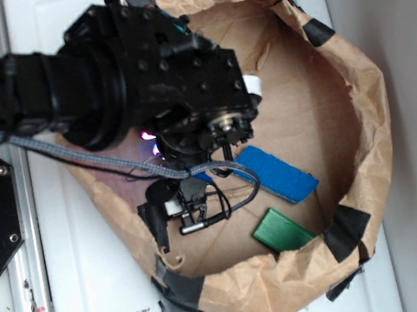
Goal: Grab the silver keys.
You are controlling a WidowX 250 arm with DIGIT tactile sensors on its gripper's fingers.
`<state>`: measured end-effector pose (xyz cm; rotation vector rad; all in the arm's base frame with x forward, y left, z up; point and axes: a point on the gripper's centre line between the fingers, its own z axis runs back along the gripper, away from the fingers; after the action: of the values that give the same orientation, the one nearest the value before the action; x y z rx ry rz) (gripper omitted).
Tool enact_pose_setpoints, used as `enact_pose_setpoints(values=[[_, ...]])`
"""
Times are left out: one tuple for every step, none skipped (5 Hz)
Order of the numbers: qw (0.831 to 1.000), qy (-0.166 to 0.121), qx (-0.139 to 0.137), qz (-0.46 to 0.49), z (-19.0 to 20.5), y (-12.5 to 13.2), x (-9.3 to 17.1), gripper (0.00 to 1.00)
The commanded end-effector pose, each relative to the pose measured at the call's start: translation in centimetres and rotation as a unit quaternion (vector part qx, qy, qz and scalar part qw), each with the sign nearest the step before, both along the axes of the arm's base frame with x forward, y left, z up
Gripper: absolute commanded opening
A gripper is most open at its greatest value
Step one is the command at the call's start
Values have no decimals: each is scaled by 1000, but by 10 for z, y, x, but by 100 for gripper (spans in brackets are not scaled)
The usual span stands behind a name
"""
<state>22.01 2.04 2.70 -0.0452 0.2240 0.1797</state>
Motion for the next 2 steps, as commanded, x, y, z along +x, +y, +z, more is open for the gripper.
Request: enact_pose_setpoints(values=[[999,-29,1,-17,12,-2,4,0],[999,-33,10,-21,15,-3,4,0]])
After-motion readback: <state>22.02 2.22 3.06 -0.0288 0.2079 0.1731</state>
